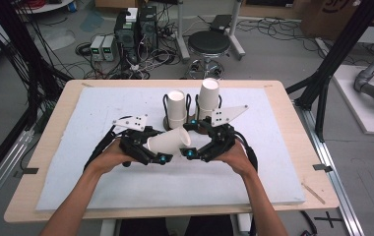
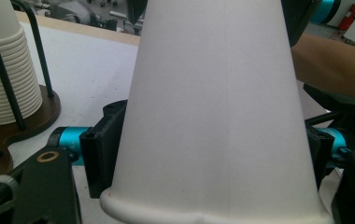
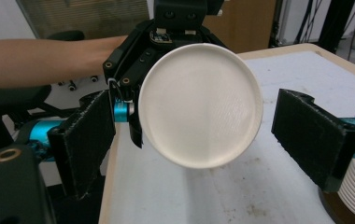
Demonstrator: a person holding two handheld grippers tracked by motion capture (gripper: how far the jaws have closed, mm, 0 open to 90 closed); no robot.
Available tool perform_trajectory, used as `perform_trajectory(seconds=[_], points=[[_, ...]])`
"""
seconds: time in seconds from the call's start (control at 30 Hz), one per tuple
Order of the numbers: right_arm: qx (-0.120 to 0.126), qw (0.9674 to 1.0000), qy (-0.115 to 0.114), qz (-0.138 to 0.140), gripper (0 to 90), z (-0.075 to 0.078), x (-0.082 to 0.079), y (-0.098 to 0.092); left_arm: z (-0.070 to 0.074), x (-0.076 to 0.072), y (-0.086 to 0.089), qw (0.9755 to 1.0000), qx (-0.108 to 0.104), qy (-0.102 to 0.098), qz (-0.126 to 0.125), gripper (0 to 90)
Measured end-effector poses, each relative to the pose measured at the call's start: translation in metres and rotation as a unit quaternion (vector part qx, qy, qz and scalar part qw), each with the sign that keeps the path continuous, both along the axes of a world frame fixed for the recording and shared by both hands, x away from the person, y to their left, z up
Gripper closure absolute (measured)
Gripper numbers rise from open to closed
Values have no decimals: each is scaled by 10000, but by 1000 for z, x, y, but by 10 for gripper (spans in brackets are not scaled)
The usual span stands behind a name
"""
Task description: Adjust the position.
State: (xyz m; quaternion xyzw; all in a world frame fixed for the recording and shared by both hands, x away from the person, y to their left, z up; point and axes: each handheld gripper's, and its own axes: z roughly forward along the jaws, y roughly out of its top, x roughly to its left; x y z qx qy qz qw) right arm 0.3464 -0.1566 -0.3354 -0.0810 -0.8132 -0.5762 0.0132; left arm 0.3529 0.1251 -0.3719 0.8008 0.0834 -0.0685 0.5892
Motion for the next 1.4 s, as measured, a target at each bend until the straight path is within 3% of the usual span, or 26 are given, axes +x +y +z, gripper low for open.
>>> perform_trajectory(seconds=[0.33,0.4,0.43,0.47,0.5,0.6,0.73,0.77,0.8,0.83,0.87,0.93,1.0,1.03,1.07,1.1,1.13,1.17,1.2,1.23,1.3,1.4], points=[[-309,9995,-7,44,139,0,-3,-6,4,-5,4,9998,165,-73,55,269],[-492,9988,-34,19,139,1,-3,-7,7,-6,7,9989,437,-84,110,275],[-607,9981,-33,18,139,1,-3,-8,7,-6,7,9989,437,-84,110,275],[-720,9974,-61,21,139,1,-3,-8,10,-6,8,9970,750,-115,162,275],[-858,9963,-66,29,139,1,-2,-8,11,-6,9,9959,878,-139,173,275],[-1299,9915,-101,8,140,2,-1,-7,16,-6,10,9937,1095,-126,194,275],[-1910,9815,-167,4,140,3,-1,-4,20,-7,9,9868,1602,-188,145,274],[-2057,9784,-199,5,140,4,-1,-2,20,-7,9,9868,1602,-188,145,275],[-2237,9743,-248,-2,140,4,-1,0,21,-8,7,9824,1856,-181,92,274],[-2384,9708,-275,4,140,4,-2,2,21,-8,7,9824,1856,-181,92,274],[-2544,9666,-302,21,140,4,-2,4,22,-8,4,9776,2093,-228,39,274],[-2848,9579,-345,69,140,4,-3,9,24,-8,3,9729,2297,-263,-2,274],[-3135,9487,-392,99,140,4,-3,13,25,-8,2,9715,2358,-245,2,274],[-3236,9452,-416,138,140,3,-3,15,26,-8,1,9690,2457,-273,-23,274],[-3236,9452,-416,138,140,3,-3,15,27,-8,1,9674,2520,-259,-23,274],[-3380,9398,-470,191,140,2,-3,18,29,-8,0,9630,2680,-265,-51,274],[-3380,9398,-470,191,140,2,-3,18,29,-8,0,9630,2680,-265,-51,274],[-3568,9329,-436,215,140,1,-5,21,30,-8,-2,9596,2804,-237,-85,275],[-3644,9298,-457,235,140,1,-5,23,30,-8,-2,9596,2804,-237,-85,275],[-3644,9298,-457,235,140,1,-5,23,30,-8,-3,9560,2920,-253,-113,275],[-3809,9229,-493,285,140,1,-6,28,30,-8,-5,9495,3120,-288,-158,274],[-3869,9202,-518,298,141,3,-6,29,30,-8,-6,9484,3157,-257,-151,275]])
